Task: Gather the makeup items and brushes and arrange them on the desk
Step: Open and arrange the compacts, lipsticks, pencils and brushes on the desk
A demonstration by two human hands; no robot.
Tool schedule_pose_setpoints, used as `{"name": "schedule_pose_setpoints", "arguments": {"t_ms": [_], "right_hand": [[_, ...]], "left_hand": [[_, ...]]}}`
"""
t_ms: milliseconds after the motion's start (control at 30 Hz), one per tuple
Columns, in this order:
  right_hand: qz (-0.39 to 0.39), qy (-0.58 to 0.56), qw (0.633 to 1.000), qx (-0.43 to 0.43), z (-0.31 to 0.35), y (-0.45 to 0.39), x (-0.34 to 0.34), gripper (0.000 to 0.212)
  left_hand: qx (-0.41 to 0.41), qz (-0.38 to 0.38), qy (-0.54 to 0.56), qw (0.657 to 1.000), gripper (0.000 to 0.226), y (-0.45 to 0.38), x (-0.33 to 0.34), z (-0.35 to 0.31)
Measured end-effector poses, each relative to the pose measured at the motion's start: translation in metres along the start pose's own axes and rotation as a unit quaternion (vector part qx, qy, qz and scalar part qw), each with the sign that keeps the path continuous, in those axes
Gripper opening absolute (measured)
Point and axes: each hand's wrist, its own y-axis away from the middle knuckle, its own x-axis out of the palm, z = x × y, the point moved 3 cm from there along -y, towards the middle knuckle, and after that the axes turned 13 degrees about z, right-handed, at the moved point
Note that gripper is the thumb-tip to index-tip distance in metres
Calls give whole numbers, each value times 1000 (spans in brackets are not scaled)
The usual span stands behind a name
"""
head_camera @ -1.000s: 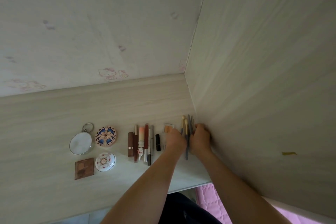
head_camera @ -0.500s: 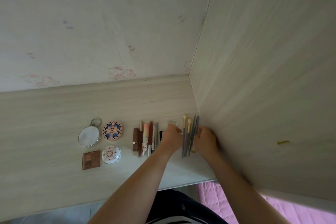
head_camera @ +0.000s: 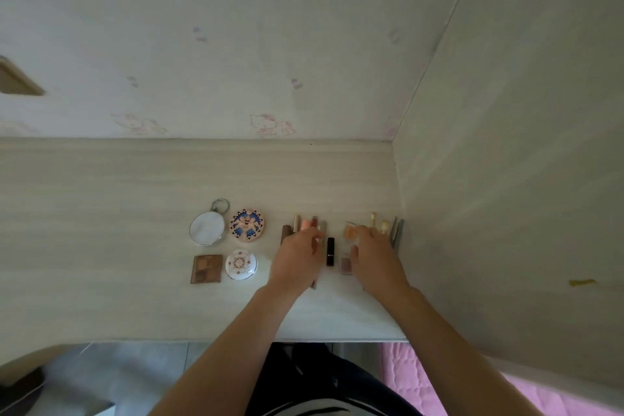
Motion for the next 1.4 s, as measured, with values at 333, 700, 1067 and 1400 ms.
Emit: {"name": "schedule_pose_setpoints", "arguments": {"t_ms": [333,700,1067,1400], "right_hand": [[49,83,994,-57,85,-24,25,42],[33,76,996,-41,180,-49,71,44],[4,78,993,87,229,-79,110,59],[38,96,991,84,231,-94,136,73]], "left_hand": [[-51,-72,21,996,22,30,-51,77],[-93,-52,46,993,19,21,-134,178],[-65,69,35,995,15,-22,-158,226],[-78,100,69,990,32,-39,-143,222]]}}
